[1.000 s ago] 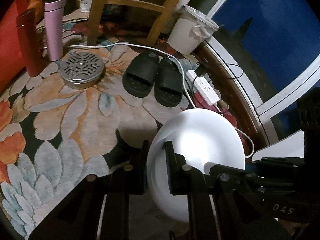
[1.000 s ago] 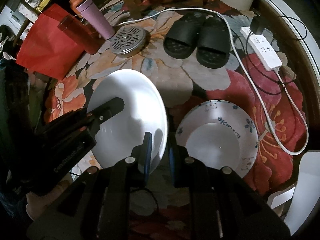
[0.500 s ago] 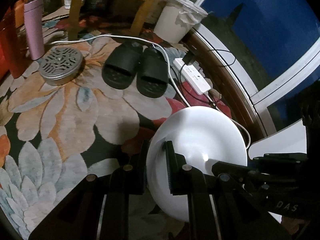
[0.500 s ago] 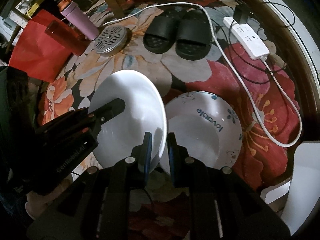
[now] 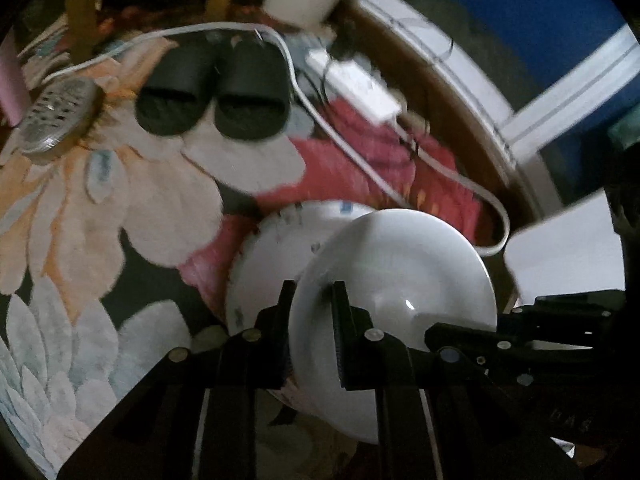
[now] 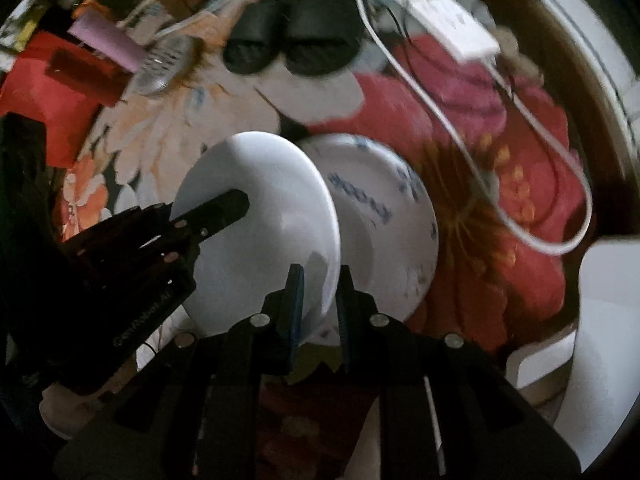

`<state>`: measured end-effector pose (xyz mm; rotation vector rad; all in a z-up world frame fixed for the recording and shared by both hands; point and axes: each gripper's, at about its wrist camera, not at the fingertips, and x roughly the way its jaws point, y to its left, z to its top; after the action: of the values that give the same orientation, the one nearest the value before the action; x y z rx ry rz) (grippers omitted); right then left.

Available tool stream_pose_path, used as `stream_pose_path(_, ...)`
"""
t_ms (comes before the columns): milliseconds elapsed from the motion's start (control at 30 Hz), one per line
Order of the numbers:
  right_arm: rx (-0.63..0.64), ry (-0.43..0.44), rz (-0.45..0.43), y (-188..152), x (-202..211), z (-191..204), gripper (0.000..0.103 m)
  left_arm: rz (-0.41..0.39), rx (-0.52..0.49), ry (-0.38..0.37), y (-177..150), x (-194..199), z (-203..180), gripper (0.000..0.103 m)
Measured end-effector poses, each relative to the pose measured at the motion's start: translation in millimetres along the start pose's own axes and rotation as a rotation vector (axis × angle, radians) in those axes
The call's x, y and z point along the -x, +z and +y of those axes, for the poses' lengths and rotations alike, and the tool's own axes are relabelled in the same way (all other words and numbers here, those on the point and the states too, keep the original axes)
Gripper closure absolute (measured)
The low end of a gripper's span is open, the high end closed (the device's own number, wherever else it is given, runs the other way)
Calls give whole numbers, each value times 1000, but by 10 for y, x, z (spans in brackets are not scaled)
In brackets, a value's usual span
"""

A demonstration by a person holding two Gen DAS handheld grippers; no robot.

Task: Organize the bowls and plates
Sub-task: 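Lower the second small bowl into the first and open the right gripper, then withdraw the open right gripper up from the stacked bowls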

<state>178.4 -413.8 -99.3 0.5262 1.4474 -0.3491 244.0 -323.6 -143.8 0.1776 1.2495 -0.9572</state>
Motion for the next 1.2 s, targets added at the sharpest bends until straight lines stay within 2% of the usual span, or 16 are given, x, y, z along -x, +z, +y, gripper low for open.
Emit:
stream_pose_path(133,-28,-1,44,-43,-152,-101,84,45,-26,12,-61,-156,-74,84)
stream_pose_path(167,-36,4,48,-49,-165,-116,84,42,-26,4,-63,-155,-79,80)
stream_pose_path(200,-35,8,48,-47,-164,-121,84,42,-22,-8,-59,-148,-82,70)
stream_pose_path(300,-51,23,37,-31,-137,-157,83,56,9,-68,-34,-131,-47,53)
stream_pose_path(467,-83,62,25,-10,-74,-210,82,11,28,-68,-43,-13,6,40)
stream_pose_path(533,-89,68,11,-7,-23,-206,78,-13,38,-73,-38,42,41,36)
stream_pose_path(600,-99,71,-6,-1,33,-218,66,-53,38,-56,-25,129,65,25)
stream_pose_path(633,-105,69,-16,1,66,-232,61,-82,36,-43,-15,189,88,22)
stream_pose_path(700,-120,56,-51,-8,147,-266,34,-118,50,-40,11,271,147,10)
stream_pose_path(733,-125,53,-64,-5,167,-278,28,-135,62,-38,22,316,189,7)
stream_pose_path(767,-132,51,-85,-13,203,-293,17,-149,72,-38,33,351,228,1)
stream_pose_path(800,-136,52,-100,-8,220,-295,11,-166,82,-42,37,393,262,1)
stream_pose_path(833,-140,52,-116,-5,235,-298,10,-180,90,-43,42,434,287,1)
stream_pose_path(1100,-81,-9,-217,1,320,-93,10,-261,88,-10,1,645,353,1)
stream_pose_path(1200,-71,-7,-252,11,372,-51,10,-283,102,58,-52,713,390,1)
